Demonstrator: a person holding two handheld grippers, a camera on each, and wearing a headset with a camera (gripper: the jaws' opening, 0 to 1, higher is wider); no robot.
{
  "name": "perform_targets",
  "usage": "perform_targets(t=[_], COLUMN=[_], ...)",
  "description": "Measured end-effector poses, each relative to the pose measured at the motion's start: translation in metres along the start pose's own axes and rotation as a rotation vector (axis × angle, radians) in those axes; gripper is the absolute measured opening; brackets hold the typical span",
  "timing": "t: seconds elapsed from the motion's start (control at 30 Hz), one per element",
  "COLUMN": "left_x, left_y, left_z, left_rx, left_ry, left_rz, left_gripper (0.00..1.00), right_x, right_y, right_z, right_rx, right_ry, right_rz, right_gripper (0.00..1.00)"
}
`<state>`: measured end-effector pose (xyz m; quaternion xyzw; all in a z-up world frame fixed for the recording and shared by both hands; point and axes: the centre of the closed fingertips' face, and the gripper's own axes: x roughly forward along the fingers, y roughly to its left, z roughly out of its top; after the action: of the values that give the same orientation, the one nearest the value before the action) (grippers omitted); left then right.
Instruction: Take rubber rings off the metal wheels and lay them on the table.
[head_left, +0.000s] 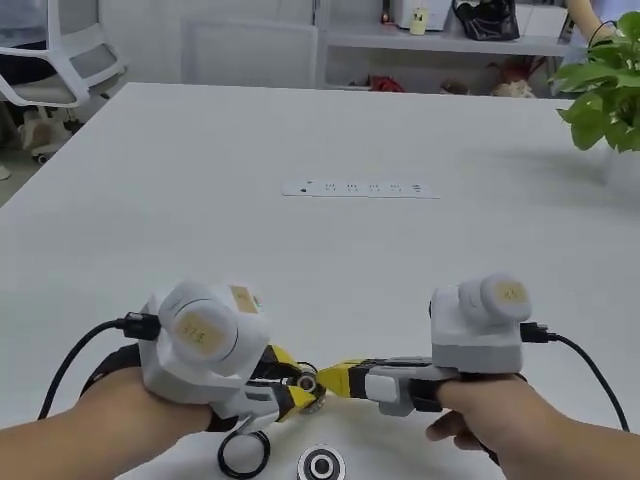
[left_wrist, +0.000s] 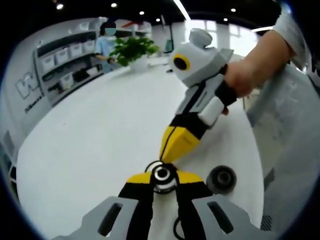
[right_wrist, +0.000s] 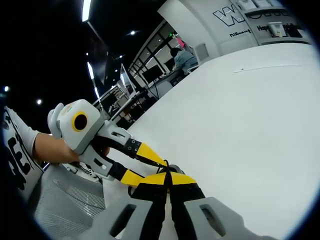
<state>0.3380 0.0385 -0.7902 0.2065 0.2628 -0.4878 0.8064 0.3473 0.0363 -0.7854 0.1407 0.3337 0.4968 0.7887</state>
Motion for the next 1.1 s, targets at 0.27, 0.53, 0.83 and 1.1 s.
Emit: perform_targets(t=[0.27, 0.53, 0.83, 1.1], left_x=[-0.011, -0.026, -0.045, -0.063], left_y=[-0.003, -0.005, -0.006, -0.007], left_z=[0.004, 0.009, 0.012, 0.011], left_rx=[-0.009, -0.008, -0.011, -0.010], left_ry=[-0.025, -0.052, -0.078, -0.092], left_rz=[-0.008, -0.005, 0.001, 0.002], left_gripper=[0.25, 0.30, 0.36, 0.42], right_x=[-0.004, -0.008, -0.009, -0.012], right_y=[0.004, 0.009, 0.022, 0.027], right_z=[0.004, 0.009, 0.010, 0.010], right_rx=[-0.027, -0.037, -0.067, -0.080], right_ry=[-0.003, -0.006, 0.018, 0.039], right_rz=[0.005, 0.016, 0.048, 0.062], right_gripper=[0.00, 0.00, 0.00, 0.00])
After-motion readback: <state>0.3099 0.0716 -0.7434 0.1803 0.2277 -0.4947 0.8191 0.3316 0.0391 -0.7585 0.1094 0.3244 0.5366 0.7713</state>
